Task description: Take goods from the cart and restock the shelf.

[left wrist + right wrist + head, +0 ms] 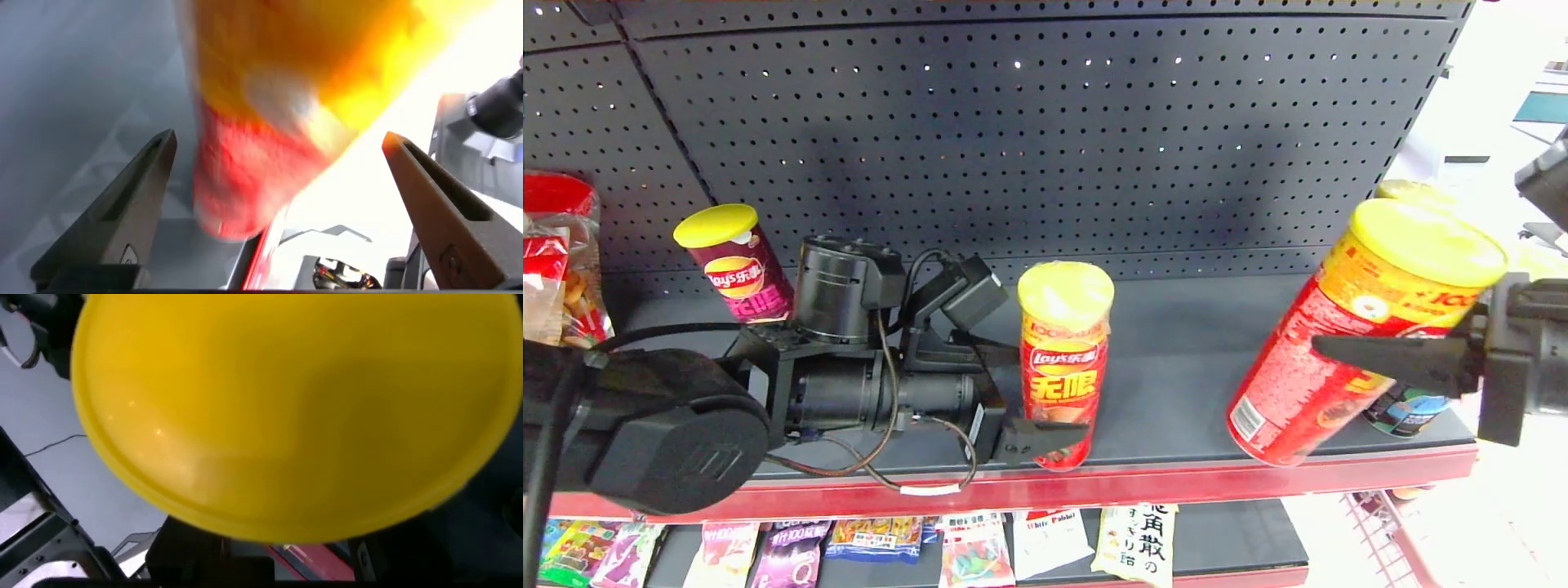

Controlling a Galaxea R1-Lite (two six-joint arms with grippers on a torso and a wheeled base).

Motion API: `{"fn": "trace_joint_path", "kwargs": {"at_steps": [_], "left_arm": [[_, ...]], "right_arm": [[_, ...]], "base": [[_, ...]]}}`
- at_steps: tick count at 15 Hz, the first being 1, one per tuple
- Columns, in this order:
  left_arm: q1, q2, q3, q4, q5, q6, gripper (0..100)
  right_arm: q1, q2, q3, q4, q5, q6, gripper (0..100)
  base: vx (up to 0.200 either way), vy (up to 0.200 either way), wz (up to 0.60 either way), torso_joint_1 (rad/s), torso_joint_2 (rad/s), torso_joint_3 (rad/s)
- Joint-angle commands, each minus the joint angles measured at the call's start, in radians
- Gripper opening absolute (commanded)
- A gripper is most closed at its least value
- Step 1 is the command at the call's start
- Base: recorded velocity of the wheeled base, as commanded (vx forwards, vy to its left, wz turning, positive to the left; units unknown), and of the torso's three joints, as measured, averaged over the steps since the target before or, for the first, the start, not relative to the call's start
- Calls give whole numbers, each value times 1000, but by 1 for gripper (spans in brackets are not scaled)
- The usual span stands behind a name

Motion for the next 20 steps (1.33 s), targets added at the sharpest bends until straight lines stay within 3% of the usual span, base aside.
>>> {"fn": "trace_joint_path", "kwargs": {"at_steps": [1, 7, 11, 13, 14, 16, 20], "left_arm": [[30, -36, 39, -3, 6, 4, 100], [72, -83, 100, -35, 9, 2, 100], [135, -126, 161, -37, 3, 5, 100], [145, -148, 177, -46, 0, -6, 100], [147, -169, 198, -46, 3, -38, 100], [158, -183, 213, -47, 9, -65, 100], [176, -197, 224, -47, 23, -55, 100]], "right_arm": [[5, 167, -87, -60, -3, -24, 0], [28, 435, -311, -117, 1, -24, 0], [68, 578, -440, -117, 1, -24, 0], [76, 615, -481, -115, 3, -24, 0], [82, 648, -512, -114, 3, -23, 0], [82, 691, -567, -110, 3, -24, 0], [96, 759, -654, -104, 3, -24, 0]], "base": [[0, 0, 0, 0, 0, 0], [0, 0, 0, 0, 0, 0], [0, 0, 0, 0, 0, 0], [0, 0, 0, 0, 0, 0], [0, 0, 0, 0, 0, 0], [0, 0, 0, 0, 0, 0], [0, 0, 0, 0, 0, 0]]}}
